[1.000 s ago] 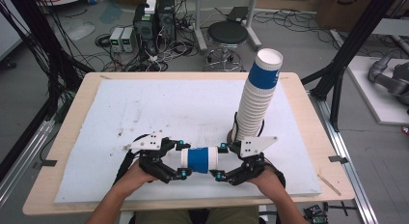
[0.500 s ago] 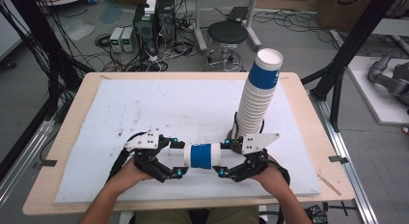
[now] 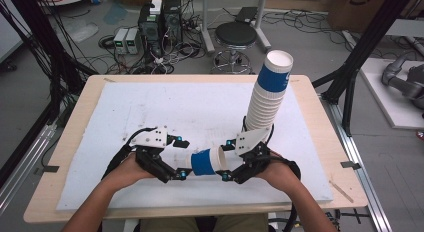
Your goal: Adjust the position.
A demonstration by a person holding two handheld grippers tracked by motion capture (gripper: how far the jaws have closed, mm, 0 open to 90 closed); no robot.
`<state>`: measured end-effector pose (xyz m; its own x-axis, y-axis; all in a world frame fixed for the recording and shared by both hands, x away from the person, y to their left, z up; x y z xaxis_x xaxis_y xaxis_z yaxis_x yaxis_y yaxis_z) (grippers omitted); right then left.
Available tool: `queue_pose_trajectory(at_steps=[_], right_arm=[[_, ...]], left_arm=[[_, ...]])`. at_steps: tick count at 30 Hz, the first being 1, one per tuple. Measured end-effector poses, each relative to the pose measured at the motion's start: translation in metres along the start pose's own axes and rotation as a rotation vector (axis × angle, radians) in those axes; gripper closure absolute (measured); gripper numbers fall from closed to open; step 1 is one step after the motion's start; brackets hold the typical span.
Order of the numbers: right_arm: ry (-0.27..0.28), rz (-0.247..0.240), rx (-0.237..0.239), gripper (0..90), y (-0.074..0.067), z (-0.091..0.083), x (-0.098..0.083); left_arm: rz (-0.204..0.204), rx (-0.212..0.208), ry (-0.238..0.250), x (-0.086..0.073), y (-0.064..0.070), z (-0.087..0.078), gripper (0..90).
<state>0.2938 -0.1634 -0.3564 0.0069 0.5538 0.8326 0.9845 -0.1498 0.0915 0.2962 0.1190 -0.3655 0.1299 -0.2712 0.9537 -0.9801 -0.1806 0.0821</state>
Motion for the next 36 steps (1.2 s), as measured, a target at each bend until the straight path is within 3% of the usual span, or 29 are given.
queue_pose_trajectory(at_steps=[4, 11, 18, 36], right_arm=[[-0.059, -0.046, 0.013, 27.2, 0.001, 0.004, 0.011], [-0.106, -0.071, 0.034, 27.2, 0.002, 0.008, 0.023], [-0.199, -0.116, 0.048, 26.9, 0.0, 0.016, 0.037], [-0.309, -0.192, 0.066, 26.6, -0.008, 0.027, 0.051]], left_arm=[[0.007, -0.011, -0.039, 0.005, -0.001, 0.002, 15.4], [0.021, -0.028, -0.107, 0.006, 0.0, 0.01, 15.5], [0.026, -0.044, -0.182, 0.006, 0.0, 0.021, 16.0], [0.02, -0.081, -0.288, 0.001, 0.001, 0.037, 23.3]])
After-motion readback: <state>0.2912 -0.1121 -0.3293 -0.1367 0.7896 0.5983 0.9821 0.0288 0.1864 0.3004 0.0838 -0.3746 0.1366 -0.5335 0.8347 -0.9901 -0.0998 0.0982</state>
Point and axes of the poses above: each handheld gripper's, and its own axes: z roughly forward along the jaws, x roughly out of its top, y roughly to its right, the point moved 1 cm from there along z, roughly forward along the jaws, and after that the axes turned 8 degrees about y, right-handed, at the moved point
